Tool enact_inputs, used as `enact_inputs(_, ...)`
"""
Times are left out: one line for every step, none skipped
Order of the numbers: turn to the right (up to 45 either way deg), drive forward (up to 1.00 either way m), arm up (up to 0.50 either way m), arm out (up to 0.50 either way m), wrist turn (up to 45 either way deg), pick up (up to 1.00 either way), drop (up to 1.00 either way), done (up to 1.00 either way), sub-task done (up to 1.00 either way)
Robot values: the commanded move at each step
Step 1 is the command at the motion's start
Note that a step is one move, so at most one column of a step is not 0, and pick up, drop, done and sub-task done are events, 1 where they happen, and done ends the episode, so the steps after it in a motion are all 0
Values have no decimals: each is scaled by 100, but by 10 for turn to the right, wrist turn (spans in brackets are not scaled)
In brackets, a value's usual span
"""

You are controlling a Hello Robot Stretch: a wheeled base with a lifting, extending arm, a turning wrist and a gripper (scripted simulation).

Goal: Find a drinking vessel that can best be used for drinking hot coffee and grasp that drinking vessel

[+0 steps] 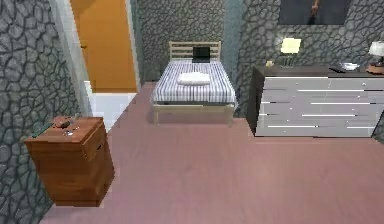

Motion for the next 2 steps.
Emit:
enact_inputs(240,0,0,0,0,0,0,0,0)
enact_inputs(0,100,0,0,0,0,0,0,0)
